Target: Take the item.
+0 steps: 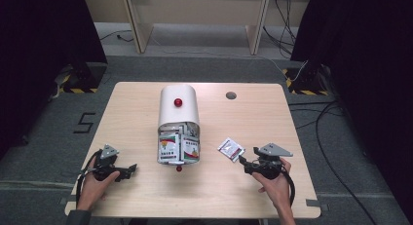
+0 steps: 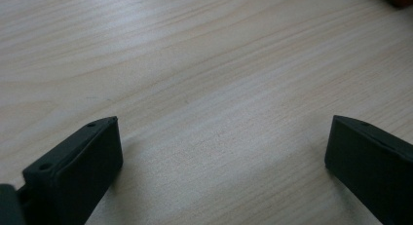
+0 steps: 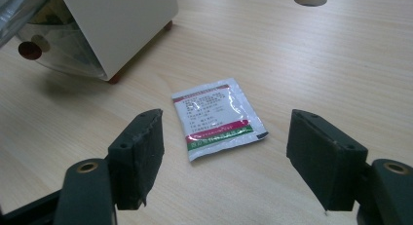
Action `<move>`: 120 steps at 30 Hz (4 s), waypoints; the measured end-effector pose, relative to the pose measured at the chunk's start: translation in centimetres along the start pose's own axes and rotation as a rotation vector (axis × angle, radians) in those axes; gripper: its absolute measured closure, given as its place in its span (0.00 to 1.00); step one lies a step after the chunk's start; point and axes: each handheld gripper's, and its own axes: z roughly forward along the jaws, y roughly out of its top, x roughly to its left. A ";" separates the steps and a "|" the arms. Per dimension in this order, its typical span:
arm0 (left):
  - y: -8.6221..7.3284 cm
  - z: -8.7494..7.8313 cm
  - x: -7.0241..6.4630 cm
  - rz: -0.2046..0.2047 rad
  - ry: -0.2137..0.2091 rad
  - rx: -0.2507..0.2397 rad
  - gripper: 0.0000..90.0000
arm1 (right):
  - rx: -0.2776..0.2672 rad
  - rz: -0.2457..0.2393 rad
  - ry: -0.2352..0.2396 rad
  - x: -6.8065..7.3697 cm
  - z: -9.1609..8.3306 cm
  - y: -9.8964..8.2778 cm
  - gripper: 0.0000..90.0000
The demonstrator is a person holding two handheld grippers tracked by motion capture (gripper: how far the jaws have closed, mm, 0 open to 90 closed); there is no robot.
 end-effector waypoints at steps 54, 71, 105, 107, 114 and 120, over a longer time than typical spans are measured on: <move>0.0 0.0 0.0 0.000 0.000 0.000 0.00 | 0.023 0.001 -0.012 -0.6 -3.0 -4.7 0.24; 0.0 0.0 0.0 -0.001 0.000 0.000 0.00 | 0.087 0.015 0.000 0.0 -2.7 -6.3 0.19; 0.0 0.0 0.0 0.003 0.002 0.000 0.00 | 0.074 -0.042 -0.085 1.1 -3.4 -9.2 0.18; 0.0 0.0 0.0 0.002 0.002 0.000 0.00 | 0.067 -0.041 -0.087 1.2 -3.5 -9.4 0.18; 0.0 0.0 0.0 0.001 0.001 0.000 0.00 | 0.044 -0.040 -0.087 1.3 -4.0 -9.9 0.18; 0.0 -0.1 0.0 0.001 0.001 0.000 0.00 | 0.009 -0.040 -0.088 1.3 -4.1 -10.5 0.18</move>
